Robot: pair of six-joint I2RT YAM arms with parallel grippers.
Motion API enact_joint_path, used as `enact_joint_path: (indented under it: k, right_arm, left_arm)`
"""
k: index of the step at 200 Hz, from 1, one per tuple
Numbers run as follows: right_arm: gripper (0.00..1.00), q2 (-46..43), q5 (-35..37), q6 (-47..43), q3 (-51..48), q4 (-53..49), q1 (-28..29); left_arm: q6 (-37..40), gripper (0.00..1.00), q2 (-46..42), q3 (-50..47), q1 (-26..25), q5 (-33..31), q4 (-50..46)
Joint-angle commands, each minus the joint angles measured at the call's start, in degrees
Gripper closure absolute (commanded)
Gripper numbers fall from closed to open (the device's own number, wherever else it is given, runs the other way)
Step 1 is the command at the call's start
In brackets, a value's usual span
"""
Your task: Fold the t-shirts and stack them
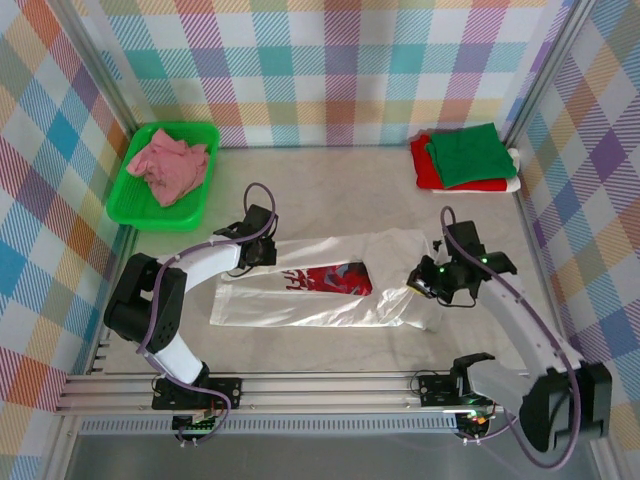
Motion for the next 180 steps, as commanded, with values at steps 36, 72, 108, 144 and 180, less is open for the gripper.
enact_joint_path:
  k: [36, 72, 108, 144, 180]
  right_arm:
    - [1.0, -8.7, 2.0, 10.3, -6.2, -11.4, -0.2]
    - [1.0, -8.9, -1.4, 13.1, -15.8, -7.3, 0.0]
    - [0.75, -9.9, 6.6, 11.9, -7.9, -14.1, 0.0]
    - [0.6, -4.7, 12.9, 5.6, 1.9, -10.1, 0.1]
    - [0.75, 12.5, 15.5, 1.0, 7.0, 2.3, 3.3]
  left_arm:
    - [0.6, 0.7, 1.1, 3.1, -0.4, 1.4, 1.2]
    - [-0.2, 0.7, 2.9, 4.0, -0.4, 2.8, 1.2]
    - [0.1, 0.7, 3.1, 4.5, -0.3, 1.7, 0.8]
    - [0.2, 0.68, 3.4, 5.8, 0.6, 2.6, 1.1]
    - [-0.3, 0.66, 7.4, 8.8, 4.8, 6.5, -1.9]
